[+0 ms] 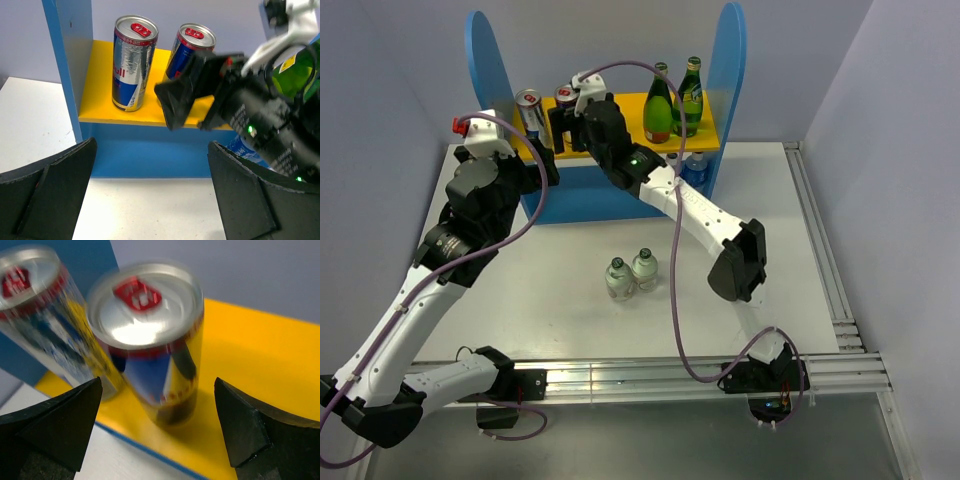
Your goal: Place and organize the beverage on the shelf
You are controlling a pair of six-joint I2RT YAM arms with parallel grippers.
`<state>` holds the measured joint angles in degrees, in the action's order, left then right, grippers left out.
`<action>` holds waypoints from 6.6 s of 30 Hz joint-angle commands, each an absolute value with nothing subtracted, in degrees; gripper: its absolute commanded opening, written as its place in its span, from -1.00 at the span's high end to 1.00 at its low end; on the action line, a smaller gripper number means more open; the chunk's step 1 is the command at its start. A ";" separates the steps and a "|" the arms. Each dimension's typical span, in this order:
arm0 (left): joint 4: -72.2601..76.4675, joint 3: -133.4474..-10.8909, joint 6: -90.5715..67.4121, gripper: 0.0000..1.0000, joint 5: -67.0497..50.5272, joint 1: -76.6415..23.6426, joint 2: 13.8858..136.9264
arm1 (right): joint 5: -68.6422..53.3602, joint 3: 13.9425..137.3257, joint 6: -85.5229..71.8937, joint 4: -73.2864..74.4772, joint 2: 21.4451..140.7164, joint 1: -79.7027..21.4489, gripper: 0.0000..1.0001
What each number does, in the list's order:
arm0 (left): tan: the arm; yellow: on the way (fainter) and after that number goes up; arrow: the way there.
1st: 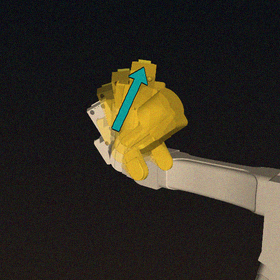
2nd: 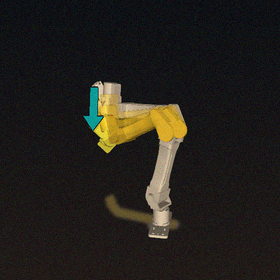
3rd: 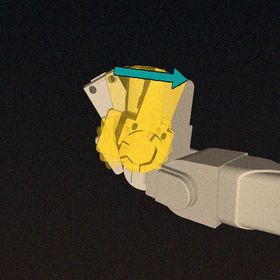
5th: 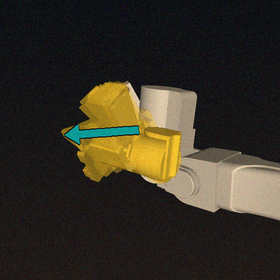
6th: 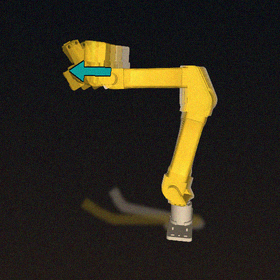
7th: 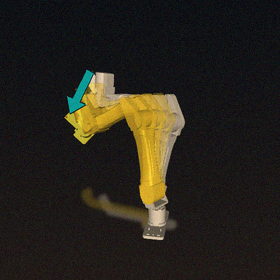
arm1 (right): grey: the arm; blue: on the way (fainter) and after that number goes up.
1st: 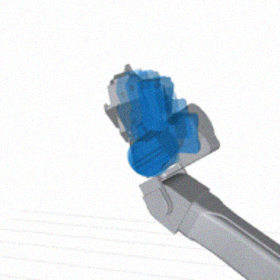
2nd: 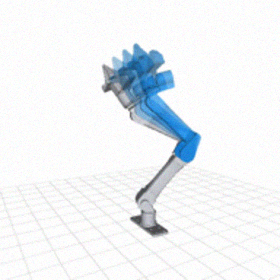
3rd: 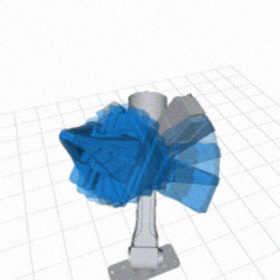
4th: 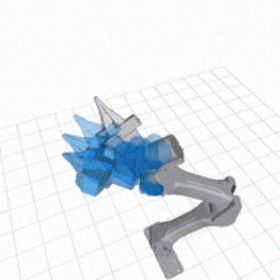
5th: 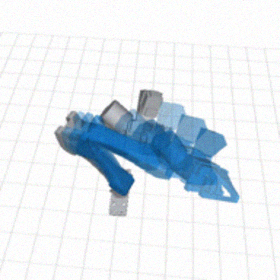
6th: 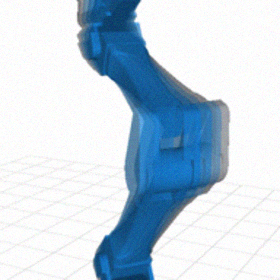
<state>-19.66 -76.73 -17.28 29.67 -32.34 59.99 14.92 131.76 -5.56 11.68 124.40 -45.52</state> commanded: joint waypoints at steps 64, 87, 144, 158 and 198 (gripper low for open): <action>33.48 -27.33 -28.31 -0.99 36.74 -63.20 82.08 | 48.87 42.01 -11.69 3.25 36.21 -64.69 -1.00; 36.48 -31.81 -23.65 0.99 38.23 -54.59 85.52 | 47.73 40.17 -11.07 1.32 36.56 -64.60 -1.00; 29.35 -61.27 -20.57 -0.85 27.95 -18.63 105.92 | 46.23 38.67 -13.27 2.99 33.40 -64.60 -1.00; 28.04 -47.38 -19.78 -0.84 27.85 -25.74 91.95 | 46.23 37.27 -14.32 2.81 32.08 -64.60 -1.00; 41.21 -28.64 -19.42 -0.79 8.79 -56.95 81.64 | 47.46 35.60 -14.68 1.41 32.25 -64.69 -1.00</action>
